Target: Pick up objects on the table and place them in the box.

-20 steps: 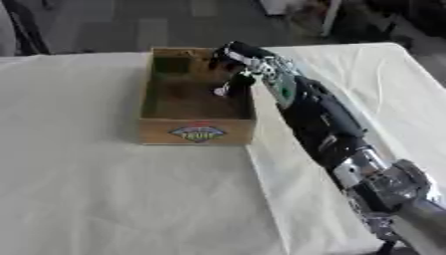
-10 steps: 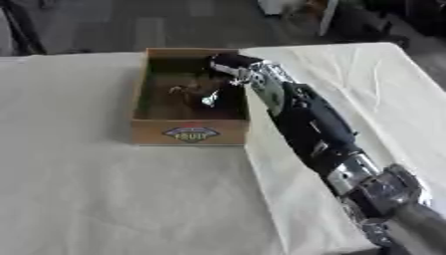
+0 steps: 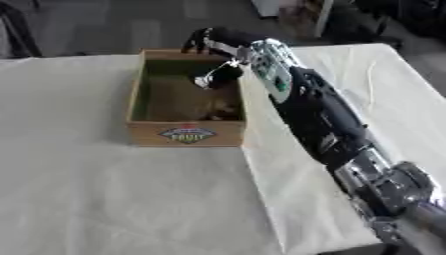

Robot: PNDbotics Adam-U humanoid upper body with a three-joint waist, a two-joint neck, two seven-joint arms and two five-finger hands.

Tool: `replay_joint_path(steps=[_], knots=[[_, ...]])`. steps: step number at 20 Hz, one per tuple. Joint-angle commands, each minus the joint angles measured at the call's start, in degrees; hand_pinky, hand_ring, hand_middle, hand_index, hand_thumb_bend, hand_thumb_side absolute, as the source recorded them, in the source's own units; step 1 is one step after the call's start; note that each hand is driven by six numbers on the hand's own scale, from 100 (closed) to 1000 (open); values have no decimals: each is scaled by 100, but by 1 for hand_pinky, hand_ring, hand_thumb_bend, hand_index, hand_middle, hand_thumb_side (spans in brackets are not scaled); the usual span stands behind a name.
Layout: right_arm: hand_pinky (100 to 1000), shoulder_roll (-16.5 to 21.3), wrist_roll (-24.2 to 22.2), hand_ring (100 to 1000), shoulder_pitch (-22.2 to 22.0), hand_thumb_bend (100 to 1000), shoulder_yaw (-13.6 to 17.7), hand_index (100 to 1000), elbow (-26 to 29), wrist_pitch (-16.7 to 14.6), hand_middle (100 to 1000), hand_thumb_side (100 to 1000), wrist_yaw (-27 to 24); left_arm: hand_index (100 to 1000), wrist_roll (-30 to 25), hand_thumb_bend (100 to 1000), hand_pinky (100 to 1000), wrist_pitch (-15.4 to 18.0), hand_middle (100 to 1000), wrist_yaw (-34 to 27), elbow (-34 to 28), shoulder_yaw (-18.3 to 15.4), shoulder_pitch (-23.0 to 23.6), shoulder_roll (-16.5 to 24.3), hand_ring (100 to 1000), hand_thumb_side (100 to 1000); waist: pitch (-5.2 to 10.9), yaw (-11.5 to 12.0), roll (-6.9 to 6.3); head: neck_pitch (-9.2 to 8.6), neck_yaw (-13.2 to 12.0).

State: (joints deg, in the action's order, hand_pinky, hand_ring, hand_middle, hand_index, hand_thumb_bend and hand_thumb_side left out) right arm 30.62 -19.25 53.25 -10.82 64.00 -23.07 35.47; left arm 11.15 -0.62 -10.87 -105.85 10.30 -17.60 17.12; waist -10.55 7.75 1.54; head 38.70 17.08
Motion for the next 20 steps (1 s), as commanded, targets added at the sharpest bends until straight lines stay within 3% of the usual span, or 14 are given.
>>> replay_joint_path(steps=[1, 6, 10, 15, 20], knots=[[659, 521, 195, 766, -106, 175, 43, 844, 773, 46, 798, 303, -617, 601, 56, 284, 540, 19, 516, 44, -58, -103, -15, 113, 610, 499, 120, -62, -7, -29, -116], [618, 1103, 467, 735, -814, 110, 253, 829, 1803, 372, 769, 257, -1495, 601, 145, 285, 540, 44, 516, 76, -17, -176, 38, 141, 610, 500, 114, -240, 0, -45, -256], [577, 1349, 826, 706, -1599, 100, 602, 808, 2451, 698, 740, 247, -2218, 601, 219, 287, 540, 63, 516, 78, 36, -234, 45, 140, 609, 502, 92, -393, -25, -67, -364], [538, 1324, 1302, 670, -2578, 100, 1161, 787, 2999, 1058, 702, 299, -3054, 603, 308, 294, 539, 107, 515, -56, 168, -297, 60, 114, 608, 511, 57, -554, -59, -99, -473], [503, 1001, 1919, 630, -3449, 100, 1722, 761, 3350, 1321, 662, 405, -3796, 607, 437, 305, 539, 165, 512, -249, 325, -437, 90, 98, 606, 521, 14, -651, -91, -118, -565]])
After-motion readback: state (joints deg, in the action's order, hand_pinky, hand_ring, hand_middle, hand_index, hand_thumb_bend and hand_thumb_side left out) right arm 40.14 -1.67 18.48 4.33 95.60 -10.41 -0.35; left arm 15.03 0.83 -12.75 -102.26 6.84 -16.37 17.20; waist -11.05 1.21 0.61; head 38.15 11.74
